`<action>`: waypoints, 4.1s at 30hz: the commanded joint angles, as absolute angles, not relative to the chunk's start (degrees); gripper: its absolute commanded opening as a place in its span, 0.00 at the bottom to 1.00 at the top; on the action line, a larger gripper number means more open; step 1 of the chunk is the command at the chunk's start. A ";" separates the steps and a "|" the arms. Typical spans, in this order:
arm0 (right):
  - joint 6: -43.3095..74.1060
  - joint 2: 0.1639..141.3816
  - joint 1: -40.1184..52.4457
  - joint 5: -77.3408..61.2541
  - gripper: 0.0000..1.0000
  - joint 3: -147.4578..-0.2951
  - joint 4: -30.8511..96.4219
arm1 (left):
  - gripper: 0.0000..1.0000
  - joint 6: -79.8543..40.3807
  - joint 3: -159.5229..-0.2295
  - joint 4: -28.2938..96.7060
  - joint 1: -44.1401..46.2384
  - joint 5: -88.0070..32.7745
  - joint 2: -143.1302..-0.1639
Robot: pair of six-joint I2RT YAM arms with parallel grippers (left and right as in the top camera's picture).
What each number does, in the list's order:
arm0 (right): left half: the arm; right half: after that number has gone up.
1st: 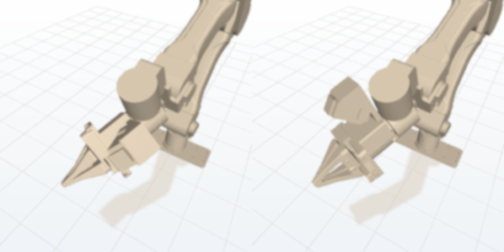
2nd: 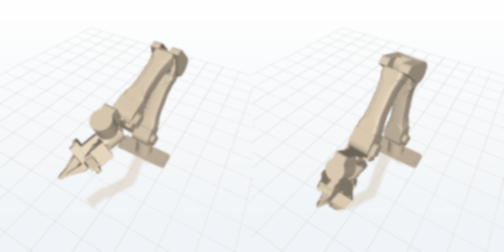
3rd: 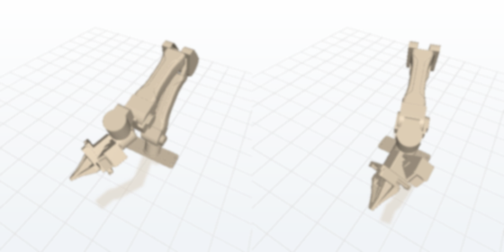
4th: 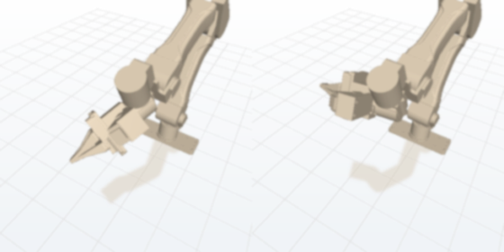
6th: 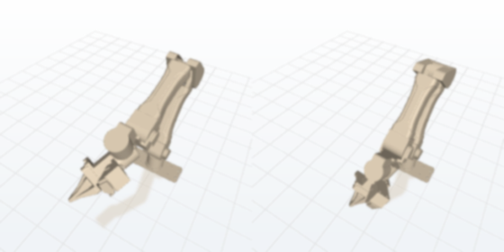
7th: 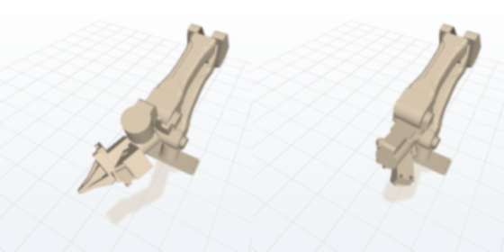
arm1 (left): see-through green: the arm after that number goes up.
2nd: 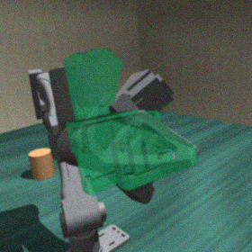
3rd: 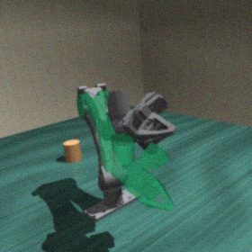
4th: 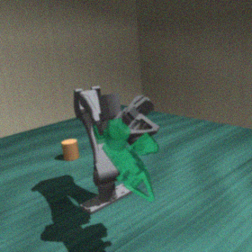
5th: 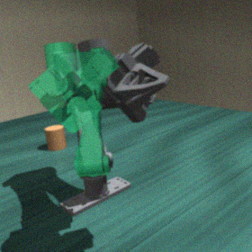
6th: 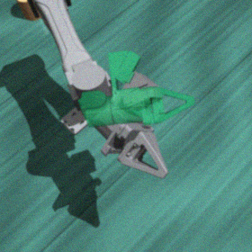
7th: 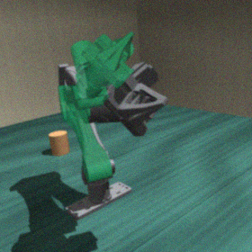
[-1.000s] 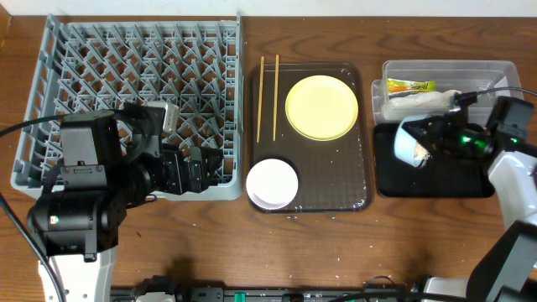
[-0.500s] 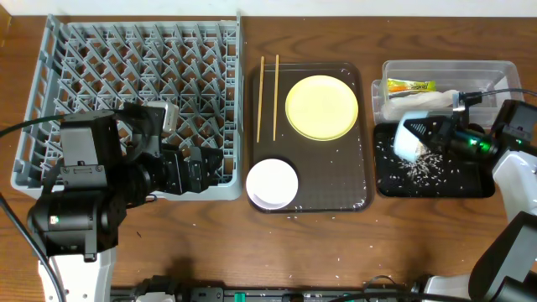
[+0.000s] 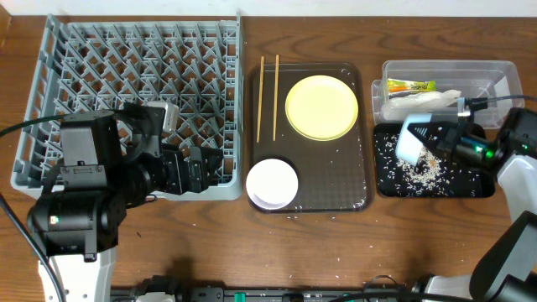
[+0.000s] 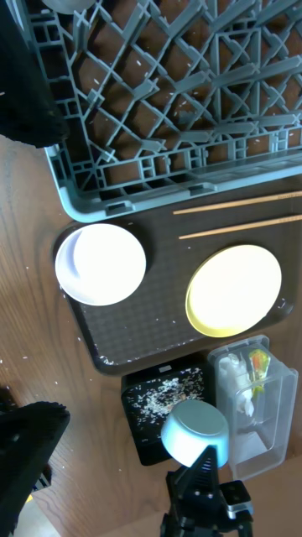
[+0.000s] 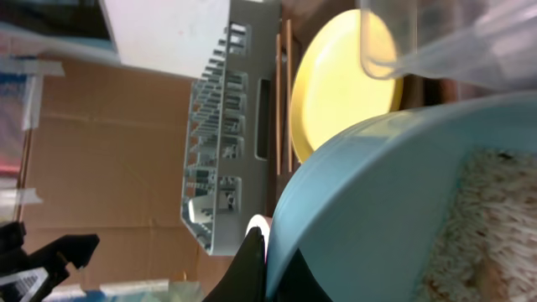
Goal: Sort waste into correct bins and load items into the dishwasher
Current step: 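Shake the tilted blue bowl to empty rice onto the black tray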
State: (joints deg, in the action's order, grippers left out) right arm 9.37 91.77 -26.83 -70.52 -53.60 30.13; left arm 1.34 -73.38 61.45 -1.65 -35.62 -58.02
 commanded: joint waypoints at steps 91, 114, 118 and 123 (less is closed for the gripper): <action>2.28 92.58 -30.79 -81.32 0.01 -46.02 19.86 | 0.98 1.69 -74.48 61.47 -1.41 -35.35 -58.08; 5.50 92.58 -30.00 -82.61 0.01 -46.06 15.66 | 0.98 1.69 -74.48 61.47 -1.41 -35.35 -58.08; 7.27 92.58 -29.71 -82.19 0.01 -46.04 14.72 | 0.98 1.69 -74.48 61.47 -1.41 -35.35 -58.08; 7.90 92.49 -28.45 -83.70 0.01 -46.15 11.75 | 0.98 1.69 -74.48 61.47 -1.41 -35.35 -58.08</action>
State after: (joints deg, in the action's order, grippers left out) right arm 7.73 92.62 -29.30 -81.60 -45.69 12.03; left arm 1.34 -73.38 61.47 -1.65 -35.64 -58.02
